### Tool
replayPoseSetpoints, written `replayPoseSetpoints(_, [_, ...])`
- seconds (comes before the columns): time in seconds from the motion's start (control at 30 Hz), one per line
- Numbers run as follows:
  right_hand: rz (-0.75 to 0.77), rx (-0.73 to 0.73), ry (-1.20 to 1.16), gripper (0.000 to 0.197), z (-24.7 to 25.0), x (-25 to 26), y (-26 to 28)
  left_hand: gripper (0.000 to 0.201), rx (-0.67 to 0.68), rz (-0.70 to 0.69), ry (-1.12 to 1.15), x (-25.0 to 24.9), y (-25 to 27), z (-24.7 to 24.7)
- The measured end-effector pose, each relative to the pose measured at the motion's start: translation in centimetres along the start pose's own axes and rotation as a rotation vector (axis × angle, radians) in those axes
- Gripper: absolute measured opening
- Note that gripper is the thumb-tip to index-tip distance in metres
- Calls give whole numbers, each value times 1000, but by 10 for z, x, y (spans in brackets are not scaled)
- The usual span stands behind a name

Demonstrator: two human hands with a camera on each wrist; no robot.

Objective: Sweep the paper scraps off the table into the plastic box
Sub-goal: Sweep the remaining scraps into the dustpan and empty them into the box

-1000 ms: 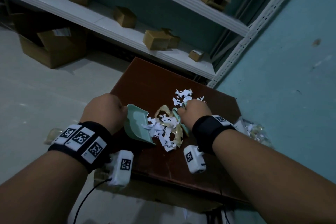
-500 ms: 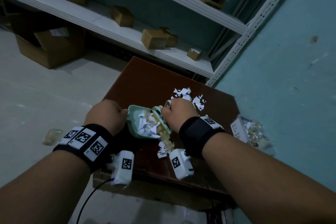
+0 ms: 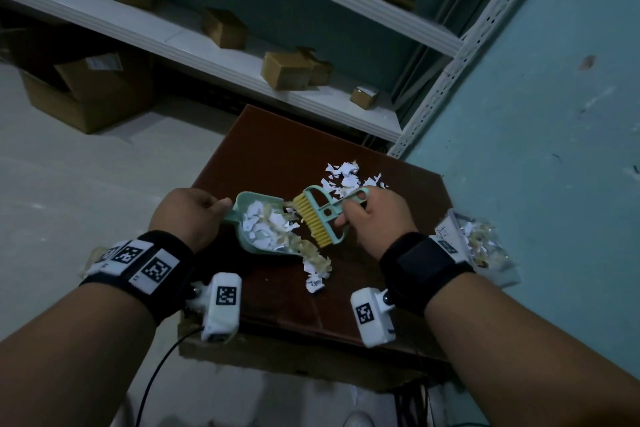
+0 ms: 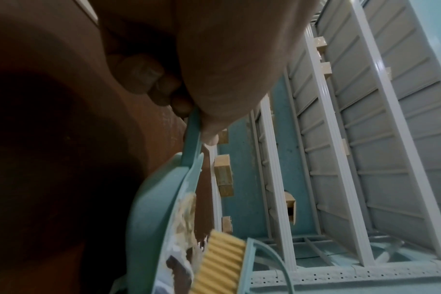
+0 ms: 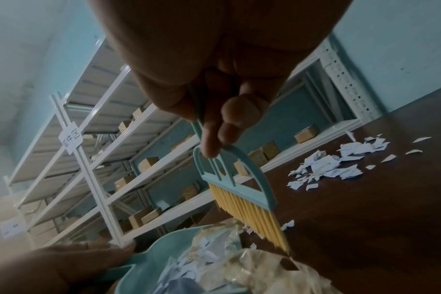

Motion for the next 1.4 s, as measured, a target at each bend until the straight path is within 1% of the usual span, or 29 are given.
replayPoseSetpoints(0.1, [-45,-53,49,28,12,-16,2,30,-24,-3,33,1,2,10])
replayPoseSetpoints(0.23, [-89,-66,233,26,24,-32,2,31,-62,-37,-20,1,5,26])
replayPoseSetpoints(0.3, [-146,-56,257,28,25,-42,3,32,-59,-65,-63,0,6,30])
replayPoseSetpoints(0.37, [-219,-35,237,28,21,-52,5,33,-28,-88,-98,0,7,30])
replayPoseSetpoints(0.47, [-325,6,149,28,13,-60,11,34,13,-129,-151,-2,9,23])
replayPoseSetpoints(0.53, [-382,5,47,29,8,-58,15,35,15,-143,-172,-5,10,20])
replayPoseSetpoints(0.67, [-438,-6,-154,30,-6,-48,19,36,13,-160,-179,-8,10,16])
replayPoseSetpoints(0.8, [-470,-1,-265,28,-18,-48,20,35,43,-161,-168,-10,10,2])
replayPoseSetpoints(0.93, [-560,-22,-393,28,-22,-57,25,32,62,-151,-165,-13,12,-14])
replayPoseSetpoints(1.03, [-548,-29,-445,28,-25,-57,29,31,80,-135,-133,-19,16,-27])
replayPoseSetpoints(1.13, [-472,-47,-430,27,-23,-53,31,31,90,-123,-71,-28,20,-38])
replayPoseSetpoints(1.27, [-351,-68,-350,26,-11,-50,24,33,88,-136,-13,-41,26,-51])
replayPoseSetpoints(1.4, [-276,-62,-336,25,3,-52,11,32,74,-125,42,-52,33,-59])
Point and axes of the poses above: each hand's wrist, its own y-axis away from the middle knuckle, its own z-axis out of the back of the hand, x = y × z, the point moved 9 cm from there along -y, towards the middle knuckle, and after that the axes turned 8 degrees about -x, right-handed, at the moved point
